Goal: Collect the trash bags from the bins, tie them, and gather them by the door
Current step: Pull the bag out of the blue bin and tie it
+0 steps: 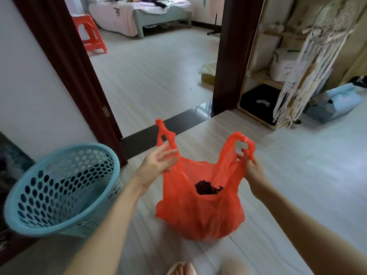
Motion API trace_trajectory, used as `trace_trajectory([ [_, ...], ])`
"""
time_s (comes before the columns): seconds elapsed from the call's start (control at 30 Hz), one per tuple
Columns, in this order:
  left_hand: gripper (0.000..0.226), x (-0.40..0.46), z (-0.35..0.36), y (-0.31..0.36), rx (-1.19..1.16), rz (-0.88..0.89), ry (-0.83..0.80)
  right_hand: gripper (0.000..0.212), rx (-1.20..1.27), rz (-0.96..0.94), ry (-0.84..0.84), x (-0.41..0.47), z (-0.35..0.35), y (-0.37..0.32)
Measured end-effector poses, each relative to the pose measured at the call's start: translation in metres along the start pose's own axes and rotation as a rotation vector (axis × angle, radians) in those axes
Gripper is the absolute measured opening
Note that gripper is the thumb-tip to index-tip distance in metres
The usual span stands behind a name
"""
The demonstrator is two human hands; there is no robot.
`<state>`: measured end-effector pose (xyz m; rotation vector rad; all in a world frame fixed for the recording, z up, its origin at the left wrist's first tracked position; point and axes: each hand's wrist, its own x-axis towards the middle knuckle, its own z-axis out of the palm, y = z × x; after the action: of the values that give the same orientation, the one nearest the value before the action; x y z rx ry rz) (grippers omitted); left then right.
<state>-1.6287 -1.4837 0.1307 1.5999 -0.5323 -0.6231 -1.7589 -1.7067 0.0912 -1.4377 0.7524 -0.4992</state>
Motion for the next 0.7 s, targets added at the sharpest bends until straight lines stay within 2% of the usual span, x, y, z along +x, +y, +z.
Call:
trace_trajectory([
  [0.07, 0.068, -0.006, 0.003, -0.020, 0.423, 0.250, 0.372, 0.036, 0.014, -0.013, 0.005, 0.006, 0.002, 0.002],
  [0.1, 0.082, -0.012, 0.004, -0.033, 0.549, 0.281, 0.498, 0.036, -0.023, -0.051, -0.023, 0.007, 0.000, 0.005],
  [0.13, 0.100, -0.019, 0.008, -0.049, 0.595, 0.224, 0.540, 0.049, -0.069, -0.100, -0.065, 0.005, -0.002, 0.014],
  [0.2, 0.128, -0.022, 0.007, -0.081, 0.585, -0.006, 0.455, 0.075, -0.156, -0.206, -0.196, -0.001, -0.005, 0.032],
  [0.27, 0.137, -0.001, 0.009, -0.106, 0.566, -0.250, 0.297, 0.082, -0.276, -0.206, -0.257, -0.001, -0.005, 0.052],
  [0.3, 0.138, 0.012, 0.012, -0.107, 0.532, -0.254, 0.242, 0.085, -0.322, -0.182, -0.254, 0.002, -0.005, 0.062],
  [0.33, 0.132, 0.026, 0.016, -0.106, 0.437, -0.176, 0.223, 0.086, -0.346, -0.151, -0.254, 0.005, -0.003, 0.067],
  [0.37, 0.115, 0.041, 0.020, -0.104, 0.312, -0.051, 0.200, 0.075, -0.355, -0.135, -0.244, 0.009, -0.002, 0.070],
  [0.43, 0.082, 0.058, 0.031, -0.102, 0.262, 0.076, 0.115, 0.022, -0.332, -0.159, -0.208, 0.017, 0.002, 0.071],
  [0.47, 0.064, 0.060, 0.037, -0.101, 0.314, 0.060, 0.069, 0.012, -0.326, -0.163, -0.196, 0.021, 0.005, 0.070],
  [0.5, 0.046, 0.064, 0.040, -0.101, 0.375, 0.052, 0.067, 0.013, -0.323, -0.149, -0.154, 0.027, 0.007, 0.069],
  [0.57, 0.034, 0.076, 0.048, -0.112, 0.316, 0.015, 0.159, 0.011, -0.281, -0.082, -0.032, 0.043, 0.009, 0.073],
  [0.63, 0.015, 0.087, 0.054, -0.113, -0.003, -0.122, 0.301, 0.019, -0.188, 0.002, 0.112, 0.056, 0.009, 0.077],
  [0.7, 0.025, 0.100, 0.054, -0.114, -0.429, -0.276, 0.476, 0.027, -0.108, 0.107, 0.292, 0.070, 0.001, 0.084],
])
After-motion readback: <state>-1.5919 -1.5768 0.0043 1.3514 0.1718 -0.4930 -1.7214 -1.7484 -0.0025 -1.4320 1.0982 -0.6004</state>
